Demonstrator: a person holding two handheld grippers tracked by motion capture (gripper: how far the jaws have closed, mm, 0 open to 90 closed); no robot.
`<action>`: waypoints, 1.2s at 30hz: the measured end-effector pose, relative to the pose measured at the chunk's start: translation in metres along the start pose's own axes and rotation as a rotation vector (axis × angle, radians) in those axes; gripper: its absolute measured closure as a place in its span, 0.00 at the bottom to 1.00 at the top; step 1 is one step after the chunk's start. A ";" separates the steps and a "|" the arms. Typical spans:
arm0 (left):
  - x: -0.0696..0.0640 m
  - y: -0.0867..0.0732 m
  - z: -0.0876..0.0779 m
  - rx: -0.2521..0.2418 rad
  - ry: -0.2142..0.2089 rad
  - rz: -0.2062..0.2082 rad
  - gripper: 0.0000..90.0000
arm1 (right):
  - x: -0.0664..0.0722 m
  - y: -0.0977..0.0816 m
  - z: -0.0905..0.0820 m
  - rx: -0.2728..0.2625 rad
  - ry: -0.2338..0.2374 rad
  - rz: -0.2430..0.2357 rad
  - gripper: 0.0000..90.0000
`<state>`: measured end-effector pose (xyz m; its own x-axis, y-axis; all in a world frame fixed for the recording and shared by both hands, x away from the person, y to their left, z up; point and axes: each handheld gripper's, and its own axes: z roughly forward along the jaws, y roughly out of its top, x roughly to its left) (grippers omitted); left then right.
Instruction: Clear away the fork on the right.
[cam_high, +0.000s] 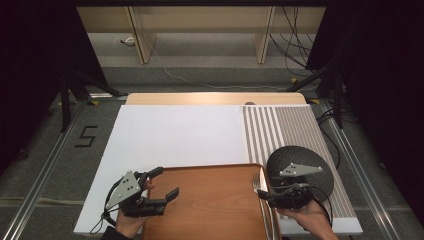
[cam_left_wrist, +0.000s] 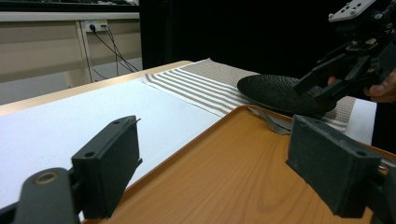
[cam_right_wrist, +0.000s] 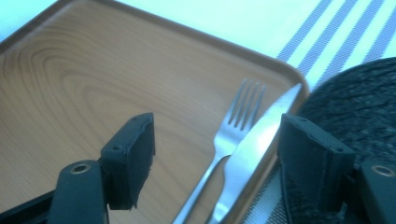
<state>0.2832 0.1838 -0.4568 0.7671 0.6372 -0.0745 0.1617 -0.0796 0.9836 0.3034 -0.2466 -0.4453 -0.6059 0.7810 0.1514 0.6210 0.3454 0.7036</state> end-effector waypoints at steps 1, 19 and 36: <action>0.000 0.000 0.000 0.000 0.000 0.001 0.19 | -0.001 -0.001 -0.001 -0.008 -0.004 0.001 0.32; 0.000 0.001 0.002 0.003 0.000 0.000 0.19 | -0.027 -0.018 -0.022 -0.103 -0.077 0.145 0.25; 0.001 0.001 0.002 0.001 -0.002 -0.006 0.19 | -0.039 -0.030 -0.033 -0.120 -0.111 0.229 0.22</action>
<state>0.2852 0.1823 -0.4562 0.7671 0.6364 -0.0808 0.1670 -0.0765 0.9830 0.2919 -0.3051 -0.4494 -0.3941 0.8862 0.2435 0.6681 0.0944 0.7381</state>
